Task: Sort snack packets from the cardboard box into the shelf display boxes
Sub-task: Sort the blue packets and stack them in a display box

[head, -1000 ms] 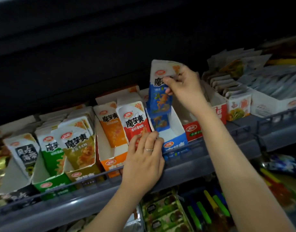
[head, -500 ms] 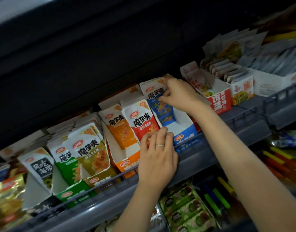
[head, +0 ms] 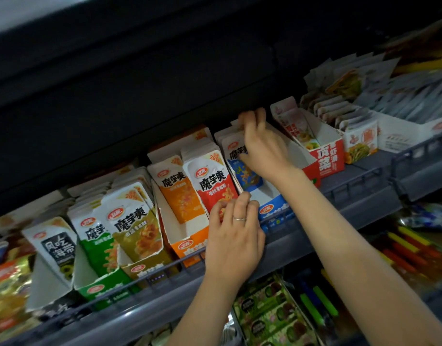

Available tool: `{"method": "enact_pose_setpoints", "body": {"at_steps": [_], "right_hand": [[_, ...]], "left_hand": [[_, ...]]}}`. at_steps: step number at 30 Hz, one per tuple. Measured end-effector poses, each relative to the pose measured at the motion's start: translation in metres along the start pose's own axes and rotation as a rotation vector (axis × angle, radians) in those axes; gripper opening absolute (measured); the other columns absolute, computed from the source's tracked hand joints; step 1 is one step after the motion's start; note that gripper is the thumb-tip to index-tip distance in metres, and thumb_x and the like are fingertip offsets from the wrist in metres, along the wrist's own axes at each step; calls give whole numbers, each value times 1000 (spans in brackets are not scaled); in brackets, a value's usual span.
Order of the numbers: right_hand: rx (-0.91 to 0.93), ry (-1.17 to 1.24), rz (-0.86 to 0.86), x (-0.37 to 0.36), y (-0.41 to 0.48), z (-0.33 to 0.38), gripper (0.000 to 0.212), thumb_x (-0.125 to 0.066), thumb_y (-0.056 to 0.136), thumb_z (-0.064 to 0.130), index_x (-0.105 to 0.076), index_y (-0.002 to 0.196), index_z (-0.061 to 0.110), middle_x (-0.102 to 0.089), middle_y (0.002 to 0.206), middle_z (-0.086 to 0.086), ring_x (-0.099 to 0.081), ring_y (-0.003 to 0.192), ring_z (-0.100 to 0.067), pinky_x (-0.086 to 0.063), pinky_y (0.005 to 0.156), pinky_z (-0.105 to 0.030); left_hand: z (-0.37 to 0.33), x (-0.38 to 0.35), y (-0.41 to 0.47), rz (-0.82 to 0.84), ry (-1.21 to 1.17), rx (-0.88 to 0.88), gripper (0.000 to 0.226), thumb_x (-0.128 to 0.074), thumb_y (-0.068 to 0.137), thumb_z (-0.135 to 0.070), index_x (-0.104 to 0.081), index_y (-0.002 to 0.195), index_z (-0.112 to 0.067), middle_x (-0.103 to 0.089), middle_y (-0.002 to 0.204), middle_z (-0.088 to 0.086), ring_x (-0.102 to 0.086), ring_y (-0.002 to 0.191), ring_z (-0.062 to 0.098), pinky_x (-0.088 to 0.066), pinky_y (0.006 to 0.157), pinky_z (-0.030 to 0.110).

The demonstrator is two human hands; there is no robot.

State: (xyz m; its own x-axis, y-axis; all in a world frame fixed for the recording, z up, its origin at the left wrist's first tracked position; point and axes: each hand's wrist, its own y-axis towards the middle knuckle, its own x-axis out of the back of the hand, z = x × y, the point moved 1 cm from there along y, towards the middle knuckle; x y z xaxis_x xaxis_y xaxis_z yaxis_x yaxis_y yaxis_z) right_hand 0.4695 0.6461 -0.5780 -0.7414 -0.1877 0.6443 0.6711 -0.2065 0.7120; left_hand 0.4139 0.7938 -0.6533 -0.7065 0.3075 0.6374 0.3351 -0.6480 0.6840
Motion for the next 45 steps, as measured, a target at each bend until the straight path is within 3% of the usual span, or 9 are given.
{"method": "enact_pose_setpoints", "body": {"at_steps": [6, 10, 16, 22, 27, 31, 34, 37, 45], "right_hand": [[109, -73, 49, 9, -2, -2, 19, -56, 88, 18, -58, 107, 17, -57, 115, -7, -61, 97, -29, -35, 64, -29], [162, -80, 243, 4, -4, 0, 36, -56, 89, 15, -55, 124, 23, -59, 120, -6, -55, 110, -26, -41, 85, -34], [190, -207, 366, 4, -7, 2, 49, -55, 90, 13, -45, 135, 30, -24, 150, -7, -31, 135, -24, -4, 114, -51], [196, -259, 534, 11, -9, 3, 63, -58, 88, 14, -34, 142, 35, -6, 157, -6, -16, 143, -23, 3, 114, -53], [199, -201, 527, 12, -8, 2, 59, -57, 90, 17, -36, 142, 35, -16, 155, -4, -20, 141, -21, 1, 115, -50], [216, -47, 303, 23, -8, 3, 46, -49, 89, 7, -50, 131, 26, -48, 134, -3, -40, 128, -21, -19, 109, -38], [176, 125, 86, 34, -22, -1, 31, -51, 81, -2, -67, 99, 17, -66, 106, -1, -58, 103, -23, -38, 91, -34], [98, 320, -1, 46, -47, 0, 23, -47, 78, 0, -65, 75, 14, -67, 84, 1, -62, 80, -20, -48, 73, -34], [381, 283, 42, 70, -183, 17, 17, -44, 76, 6, -57, 67, 10, -58, 69, -4, -56, 66, -23, -42, 62, -32]], "left_hand": [[0, 1, 1, -13, 13, 1, 33, -43, 82, -25, -61, 106, -11, -59, 118, 10, -52, 97, 23, -32, 93, 39], [0, 1, 1, -19, 29, -3, 33, -43, 81, -26, -62, 104, -10, -59, 117, 11, -48, 97, 23, -32, 92, 39], [0, 2, 1, -5, 39, 0, 33, -44, 81, -26, -62, 104, -10, -59, 117, 11, -53, 94, 24, -32, 92, 39], [0, 2, 1, 11, 33, 3, 33, -43, 82, -27, -61, 104, -10, -60, 116, 11, -55, 94, 25, -32, 92, 39], [0, 2, 0, 36, 35, 7, 34, -43, 82, -27, -62, 104, -10, -60, 117, 11, -57, 93, 25, -32, 92, 40], [1, 4, 1, 31, 22, 9, 33, -43, 82, -27, -61, 104, -11, -60, 116, 10, -57, 92, 24, -32, 92, 40], [1, 6, 0, 61, 21, 14, 36, -41, 83, -28, -61, 108, -10, -60, 118, 11, -58, 91, 25, -32, 91, 40], [2, 7, 0, 94, 28, 31, 44, -41, 84, -28, -61, 116, -6, -60, 120, 14, -60, 93, 29, -32, 93, 42], [-18, 50, -73, -53, -261, 122, 48, -48, 79, -24, -45, 124, -10, -39, 126, 9, -40, 115, 27, -23, 101, 44]]}}
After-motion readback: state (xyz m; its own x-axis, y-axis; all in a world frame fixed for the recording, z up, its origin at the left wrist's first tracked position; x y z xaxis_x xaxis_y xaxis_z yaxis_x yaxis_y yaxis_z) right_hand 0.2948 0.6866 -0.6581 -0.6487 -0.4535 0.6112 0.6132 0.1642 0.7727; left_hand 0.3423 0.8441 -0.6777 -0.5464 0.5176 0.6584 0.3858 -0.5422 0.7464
